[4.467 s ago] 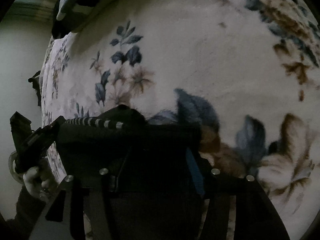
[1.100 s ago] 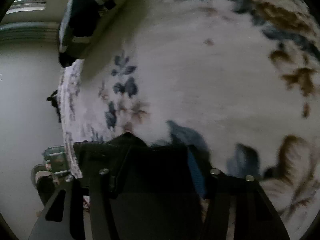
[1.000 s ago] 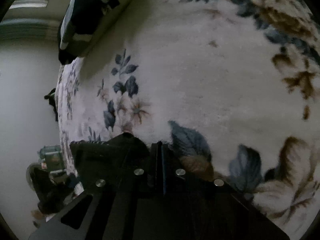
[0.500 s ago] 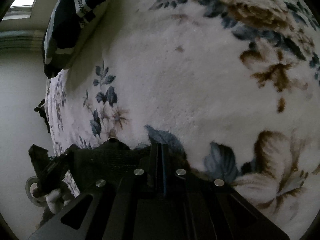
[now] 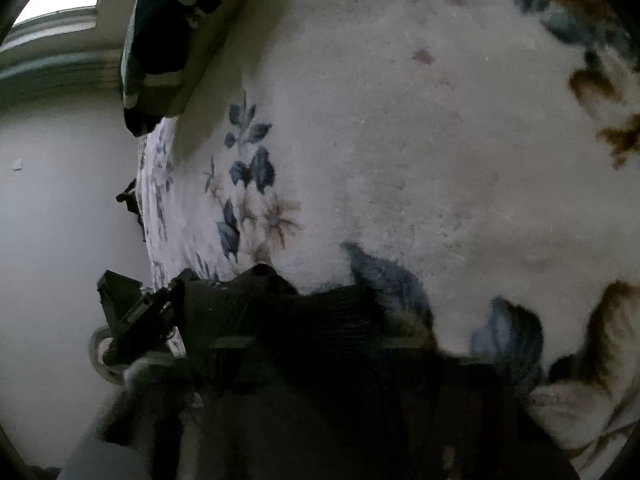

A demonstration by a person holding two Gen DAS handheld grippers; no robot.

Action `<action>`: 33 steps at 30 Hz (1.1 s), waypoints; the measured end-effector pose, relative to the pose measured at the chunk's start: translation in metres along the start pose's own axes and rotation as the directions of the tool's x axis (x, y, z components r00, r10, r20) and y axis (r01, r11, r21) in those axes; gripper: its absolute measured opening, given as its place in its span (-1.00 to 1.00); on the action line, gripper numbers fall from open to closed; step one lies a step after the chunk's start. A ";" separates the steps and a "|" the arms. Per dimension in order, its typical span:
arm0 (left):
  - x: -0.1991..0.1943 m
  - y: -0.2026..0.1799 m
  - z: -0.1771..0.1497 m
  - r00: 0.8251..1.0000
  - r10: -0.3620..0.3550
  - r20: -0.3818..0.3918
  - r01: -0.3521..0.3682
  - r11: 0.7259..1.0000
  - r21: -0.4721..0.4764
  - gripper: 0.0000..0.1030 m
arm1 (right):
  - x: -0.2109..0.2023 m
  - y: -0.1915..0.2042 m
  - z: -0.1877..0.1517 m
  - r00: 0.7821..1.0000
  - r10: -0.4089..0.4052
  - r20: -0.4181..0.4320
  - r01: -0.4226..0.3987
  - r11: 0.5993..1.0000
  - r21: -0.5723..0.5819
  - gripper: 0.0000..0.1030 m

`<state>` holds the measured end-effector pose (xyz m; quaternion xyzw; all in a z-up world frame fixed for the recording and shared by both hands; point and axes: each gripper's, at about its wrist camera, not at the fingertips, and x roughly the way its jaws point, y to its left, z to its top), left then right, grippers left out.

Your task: Fold small clothes

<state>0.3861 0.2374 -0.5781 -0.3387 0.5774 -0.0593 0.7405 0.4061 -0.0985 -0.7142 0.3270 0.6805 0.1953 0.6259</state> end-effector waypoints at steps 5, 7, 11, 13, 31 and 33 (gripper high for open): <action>-0.001 0.000 0.002 1.000 0.001 -0.008 -0.001 1.000 0.008 -0.64 | -0.015 -0.002 -0.007 0.990 -0.066 0.121 0.058 0.996 0.067 -0.83; -0.001 0.000 0.003 1.000 0.004 -0.013 -0.004 1.000 0.013 -0.64 | -0.023 -0.004 -0.009 0.985 -0.072 0.160 0.057 0.994 0.097 -0.83; -0.001 0.000 0.004 1.000 0.008 -0.019 -0.008 1.000 0.016 -0.64 | -0.026 0.000 -0.010 0.976 -0.110 0.189 0.094 0.991 0.091 -0.84; 0.001 -0.001 0.004 0.999 0.024 -0.021 -0.023 0.999 0.024 -0.64 | -0.028 0.002 -0.010 0.968 -0.137 0.211 0.120 0.988 0.093 -0.84; -0.092 0.031 -0.055 0.998 -0.064 0.018 0.066 0.986 -0.150 0.30 | -0.033 -0.043 -0.078 0.975 -0.085 -0.207 0.120 0.980 0.162 0.09; -0.102 0.037 -0.075 0.999 -0.027 0.018 0.030 0.984 -0.176 0.30 | -0.030 -0.054 -0.104 0.964 -0.104 -0.243 0.155 0.967 0.201 0.09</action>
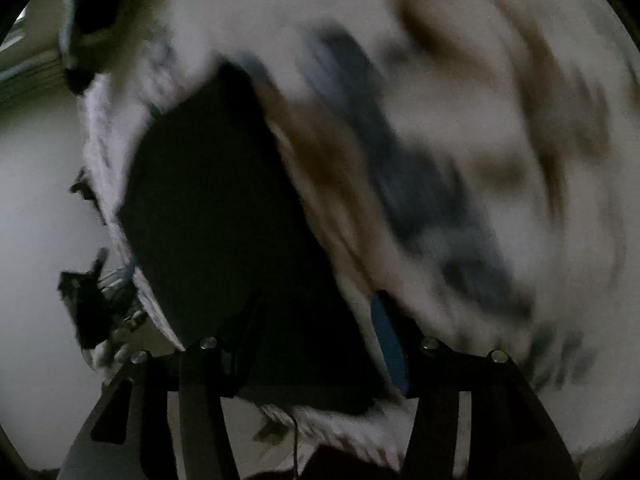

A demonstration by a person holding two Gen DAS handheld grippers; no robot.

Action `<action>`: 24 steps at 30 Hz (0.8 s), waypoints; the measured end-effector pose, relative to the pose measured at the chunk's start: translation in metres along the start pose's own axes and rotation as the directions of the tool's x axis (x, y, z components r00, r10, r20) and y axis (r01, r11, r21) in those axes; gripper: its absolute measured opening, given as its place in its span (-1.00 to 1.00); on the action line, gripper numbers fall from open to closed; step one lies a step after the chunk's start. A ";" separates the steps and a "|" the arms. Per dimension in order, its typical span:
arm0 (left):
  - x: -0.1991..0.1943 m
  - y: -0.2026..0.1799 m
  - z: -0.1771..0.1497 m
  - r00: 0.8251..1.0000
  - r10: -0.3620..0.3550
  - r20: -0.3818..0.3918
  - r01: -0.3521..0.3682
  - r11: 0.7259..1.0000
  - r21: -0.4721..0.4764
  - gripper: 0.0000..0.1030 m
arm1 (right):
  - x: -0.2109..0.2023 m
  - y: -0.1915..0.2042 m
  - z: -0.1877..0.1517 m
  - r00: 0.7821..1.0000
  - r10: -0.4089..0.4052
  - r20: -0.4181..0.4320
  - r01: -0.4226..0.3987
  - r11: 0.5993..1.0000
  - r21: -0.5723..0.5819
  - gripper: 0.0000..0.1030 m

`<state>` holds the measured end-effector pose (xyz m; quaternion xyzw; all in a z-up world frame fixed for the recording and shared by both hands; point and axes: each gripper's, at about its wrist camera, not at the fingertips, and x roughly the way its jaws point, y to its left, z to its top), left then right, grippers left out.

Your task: Fold small clothes

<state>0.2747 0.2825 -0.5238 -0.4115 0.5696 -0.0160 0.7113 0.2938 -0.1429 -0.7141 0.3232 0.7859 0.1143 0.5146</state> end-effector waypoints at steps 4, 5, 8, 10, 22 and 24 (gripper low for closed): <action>-0.012 0.016 -0.033 0.999 0.045 -0.013 -0.046 0.998 -0.053 0.30 | 0.014 -0.015 -0.029 1.000 0.009 -0.019 -0.007 0.997 0.075 0.02; -0.013 0.018 -0.039 0.998 0.054 -0.017 -0.055 0.997 -0.059 0.30 | 0.013 -0.016 -0.034 1.000 0.014 0.005 -0.014 0.996 0.089 -0.16; -0.012 0.017 -0.050 0.996 0.082 -0.028 -0.083 0.995 -0.054 0.30 | 0.000 -0.010 -0.046 0.994 -0.005 0.105 -0.006 0.994 0.114 -0.87; -0.011 0.017 -0.055 0.996 0.081 -0.037 -0.083 0.995 -0.053 0.30 | -0.017 0.001 -0.053 0.984 -0.034 0.178 0.018 0.995 0.094 -0.88; -0.019 0.020 -0.065 0.998 0.060 -0.014 -0.060 0.995 -0.075 0.30 | -0.008 -0.040 -0.069 0.980 0.181 0.086 -0.200 0.912 0.360 0.35; -0.019 0.022 -0.067 0.997 0.069 -0.016 -0.070 0.994 -0.079 0.30 | 0.009 -0.050 -0.067 0.973 0.222 0.065 -0.229 0.879 0.419 0.37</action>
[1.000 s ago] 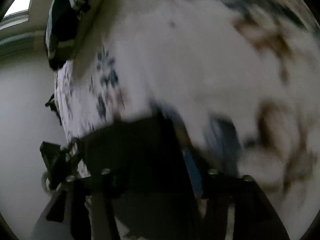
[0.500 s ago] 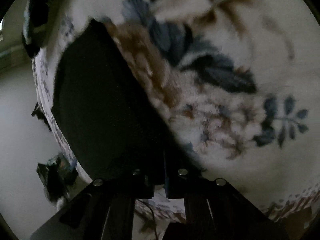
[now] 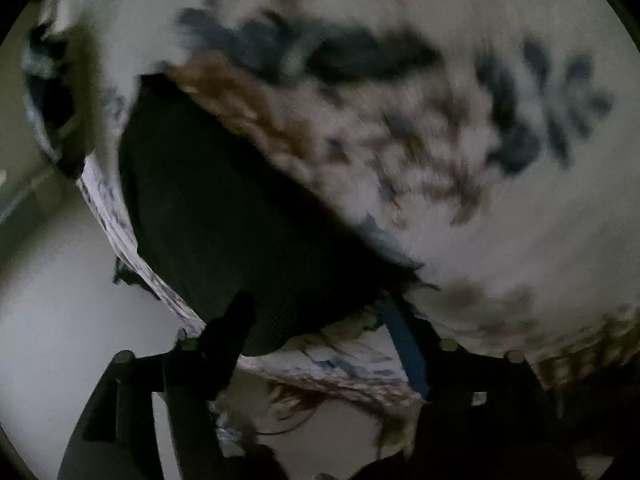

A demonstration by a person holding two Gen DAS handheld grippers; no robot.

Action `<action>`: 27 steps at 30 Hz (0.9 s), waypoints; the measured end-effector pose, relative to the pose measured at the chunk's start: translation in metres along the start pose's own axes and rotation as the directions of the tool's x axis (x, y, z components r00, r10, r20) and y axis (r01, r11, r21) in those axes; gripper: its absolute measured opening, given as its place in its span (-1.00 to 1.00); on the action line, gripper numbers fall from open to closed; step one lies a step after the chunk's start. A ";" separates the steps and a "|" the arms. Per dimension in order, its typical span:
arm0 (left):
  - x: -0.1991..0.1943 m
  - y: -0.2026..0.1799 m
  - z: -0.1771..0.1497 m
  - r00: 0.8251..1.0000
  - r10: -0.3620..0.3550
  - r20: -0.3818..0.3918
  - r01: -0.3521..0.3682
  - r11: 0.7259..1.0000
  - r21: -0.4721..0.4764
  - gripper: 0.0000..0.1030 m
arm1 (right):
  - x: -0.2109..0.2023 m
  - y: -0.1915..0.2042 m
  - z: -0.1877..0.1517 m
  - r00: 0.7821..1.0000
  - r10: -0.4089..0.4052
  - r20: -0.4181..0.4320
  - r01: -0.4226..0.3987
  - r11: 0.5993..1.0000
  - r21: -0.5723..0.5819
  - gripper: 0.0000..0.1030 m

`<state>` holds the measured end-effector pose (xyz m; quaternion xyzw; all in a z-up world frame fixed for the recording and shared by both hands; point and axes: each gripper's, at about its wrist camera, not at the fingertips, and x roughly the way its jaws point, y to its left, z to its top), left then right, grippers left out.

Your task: Fold small clothes

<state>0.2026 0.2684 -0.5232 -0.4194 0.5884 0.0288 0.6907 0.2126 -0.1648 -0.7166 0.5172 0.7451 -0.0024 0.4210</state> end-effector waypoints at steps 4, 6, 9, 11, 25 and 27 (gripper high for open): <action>-0.001 0.002 -0.004 1.000 -0.005 0.001 0.005 1.000 -0.018 0.30 | 0.032 -0.005 0.012 0.995 0.101 0.004 -0.101 0.993 0.065 -0.48; -0.002 0.002 -0.006 1.000 -0.004 0.000 0.004 1.000 -0.012 0.30 | 0.029 0.025 0.006 0.989 0.111 0.097 -0.098 0.986 -0.133 -0.59; -0.002 0.004 -0.007 1.000 -0.014 -0.007 0.014 1.000 -0.006 0.30 | 0.006 0.056 -0.010 0.968 0.190 0.164 -0.112 0.913 -0.392 -0.67; 0.001 0.005 -0.007 1.000 -0.017 -0.013 0.017 1.000 -0.004 0.30 | 0.000 0.056 -0.009 0.971 0.115 0.209 -0.001 0.880 -0.476 -0.67; 0.051 -0.002 0.029 0.992 -0.033 -0.122 0.046 0.993 0.105 0.82 | -0.026 0.058 0.072 0.998 0.057 0.012 -0.046 0.895 -0.443 0.27; 0.054 -0.004 0.034 0.988 -0.048 -0.144 0.065 0.991 0.117 0.83 | 0.000 0.068 0.082 0.997 0.049 -0.060 -0.072 0.875 -0.479 0.27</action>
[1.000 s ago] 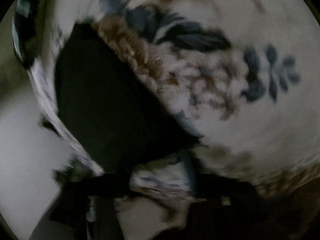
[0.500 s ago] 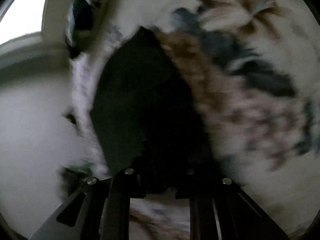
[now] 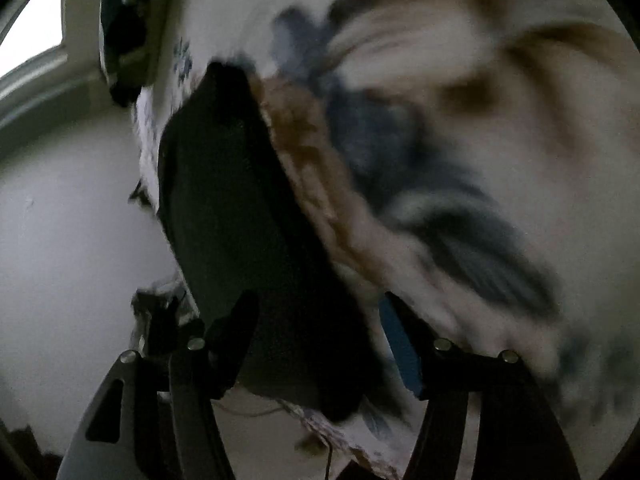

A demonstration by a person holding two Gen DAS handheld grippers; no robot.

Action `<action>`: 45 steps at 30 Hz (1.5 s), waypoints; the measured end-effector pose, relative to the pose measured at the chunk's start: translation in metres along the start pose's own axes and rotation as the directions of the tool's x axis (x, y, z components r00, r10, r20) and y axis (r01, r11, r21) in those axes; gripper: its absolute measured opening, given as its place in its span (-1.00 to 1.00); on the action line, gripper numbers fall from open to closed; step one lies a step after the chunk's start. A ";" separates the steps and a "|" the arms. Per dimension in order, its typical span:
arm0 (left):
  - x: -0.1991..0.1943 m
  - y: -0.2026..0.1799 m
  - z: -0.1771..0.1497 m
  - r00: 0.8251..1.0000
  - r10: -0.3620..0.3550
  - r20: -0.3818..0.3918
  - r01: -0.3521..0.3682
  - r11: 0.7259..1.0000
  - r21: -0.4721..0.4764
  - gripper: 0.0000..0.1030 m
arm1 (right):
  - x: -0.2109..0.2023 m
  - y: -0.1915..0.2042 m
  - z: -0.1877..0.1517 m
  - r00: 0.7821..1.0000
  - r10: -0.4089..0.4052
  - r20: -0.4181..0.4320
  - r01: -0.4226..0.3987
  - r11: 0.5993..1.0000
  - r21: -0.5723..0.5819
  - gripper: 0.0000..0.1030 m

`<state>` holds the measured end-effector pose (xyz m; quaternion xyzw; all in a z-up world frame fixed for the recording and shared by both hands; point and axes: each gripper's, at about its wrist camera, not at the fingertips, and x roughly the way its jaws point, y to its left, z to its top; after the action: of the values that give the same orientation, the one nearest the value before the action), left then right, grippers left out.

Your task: Fold small clothes

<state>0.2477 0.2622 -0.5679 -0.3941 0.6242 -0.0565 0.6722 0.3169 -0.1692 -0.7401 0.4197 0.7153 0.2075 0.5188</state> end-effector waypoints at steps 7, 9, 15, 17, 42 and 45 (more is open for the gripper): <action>0.005 0.002 0.013 0.995 -0.088 -0.044 0.089 0.996 0.018 0.83 | 0.052 0.033 0.042 0.971 0.142 -0.192 -0.163 0.981 -0.100 0.31; 0.010 -0.002 0.017 0.994 -0.092 -0.058 0.094 0.995 0.033 0.85 | 0.069 0.047 0.053 0.962 0.148 -0.230 -0.179 0.976 -0.120 0.31; 0.026 -0.021 0.030 0.986 -0.134 -0.099 0.142 0.987 0.081 0.85 | 0.087 0.074 0.068 0.939 0.184 -0.291 -0.232 0.962 -0.141 0.37; 0.033 -0.026 0.033 0.983 -0.142 -0.113 0.152 0.984 0.091 0.85 | 0.084 0.067 0.064 0.933 0.191 -0.304 -0.243 0.959 -0.144 0.37; -0.017 -0.127 0.043 0.996 -0.086 0.019 0.076 0.944 0.320 -0.56 | 0.010 0.098 0.027 0.986 0.097 -0.132 -0.126 0.964 -0.235 -0.55; -0.026 -0.158 0.076 0.995 -0.102 0.020 0.089 0.934 0.347 -0.56 | -0.014 0.122 0.036 0.989 0.128 -0.075 -0.142 0.963 -0.228 -0.55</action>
<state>0.3752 0.2038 -0.4590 -0.3008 0.5722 -0.1902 0.7389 0.3980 -0.1171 -0.6561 0.3974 0.6710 0.3368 0.5276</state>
